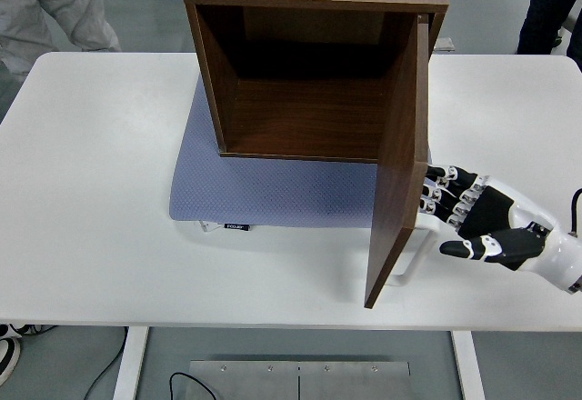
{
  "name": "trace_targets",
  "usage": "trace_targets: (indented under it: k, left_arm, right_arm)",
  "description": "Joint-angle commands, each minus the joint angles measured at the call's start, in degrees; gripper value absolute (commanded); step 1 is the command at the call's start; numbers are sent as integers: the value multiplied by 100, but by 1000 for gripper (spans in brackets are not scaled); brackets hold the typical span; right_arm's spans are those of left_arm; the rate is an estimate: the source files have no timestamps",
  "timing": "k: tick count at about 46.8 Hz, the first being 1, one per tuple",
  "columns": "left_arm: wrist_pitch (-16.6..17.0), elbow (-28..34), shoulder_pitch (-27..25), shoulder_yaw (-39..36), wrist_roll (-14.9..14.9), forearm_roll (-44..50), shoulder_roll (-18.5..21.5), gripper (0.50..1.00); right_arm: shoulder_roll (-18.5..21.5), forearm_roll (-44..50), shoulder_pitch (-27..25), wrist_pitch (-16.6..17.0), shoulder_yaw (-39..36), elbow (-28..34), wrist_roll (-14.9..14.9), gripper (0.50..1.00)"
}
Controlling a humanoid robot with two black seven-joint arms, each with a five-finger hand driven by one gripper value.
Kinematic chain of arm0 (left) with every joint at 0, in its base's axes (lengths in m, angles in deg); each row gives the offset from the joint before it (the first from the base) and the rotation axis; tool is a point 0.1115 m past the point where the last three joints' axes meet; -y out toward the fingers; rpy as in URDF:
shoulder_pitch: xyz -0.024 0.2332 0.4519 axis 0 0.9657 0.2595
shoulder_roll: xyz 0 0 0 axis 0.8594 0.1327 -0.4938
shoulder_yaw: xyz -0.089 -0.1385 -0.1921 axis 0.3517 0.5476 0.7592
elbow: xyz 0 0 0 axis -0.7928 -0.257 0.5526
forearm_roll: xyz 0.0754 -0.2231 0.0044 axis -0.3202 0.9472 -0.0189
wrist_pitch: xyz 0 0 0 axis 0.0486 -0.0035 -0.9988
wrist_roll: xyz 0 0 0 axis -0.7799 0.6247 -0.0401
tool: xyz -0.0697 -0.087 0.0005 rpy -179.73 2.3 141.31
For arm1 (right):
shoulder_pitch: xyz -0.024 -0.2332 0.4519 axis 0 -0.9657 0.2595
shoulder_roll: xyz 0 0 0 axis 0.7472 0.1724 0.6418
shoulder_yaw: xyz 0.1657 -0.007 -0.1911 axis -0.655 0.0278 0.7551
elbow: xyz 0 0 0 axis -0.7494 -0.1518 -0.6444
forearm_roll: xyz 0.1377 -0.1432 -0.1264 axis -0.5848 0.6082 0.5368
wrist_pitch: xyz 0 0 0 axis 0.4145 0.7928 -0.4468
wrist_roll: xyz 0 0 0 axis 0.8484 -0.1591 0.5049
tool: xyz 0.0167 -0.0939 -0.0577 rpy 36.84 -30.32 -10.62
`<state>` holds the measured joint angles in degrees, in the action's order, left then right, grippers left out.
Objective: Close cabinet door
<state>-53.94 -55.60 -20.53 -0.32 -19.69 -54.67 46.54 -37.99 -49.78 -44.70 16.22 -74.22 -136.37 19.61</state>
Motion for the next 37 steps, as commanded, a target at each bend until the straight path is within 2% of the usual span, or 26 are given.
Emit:
trace_targets:
  k: [1, 26, 37]
  left_arm:
    - [0, 0, -3, 0, -1, 0, 0, 1000]
    - [0, 0, 6, 0, -1, 0, 0, 1000]
    - [0, 0, 6, 0, -1, 0, 0, 1000]
  right_arm:
    - [127, 0, 59, -11, 18, 7, 1, 1000]
    - [557, 0, 358, -239, 212, 261, 19, 1000]
    - [935, 8, 586, -248, 405, 446, 19, 1000]
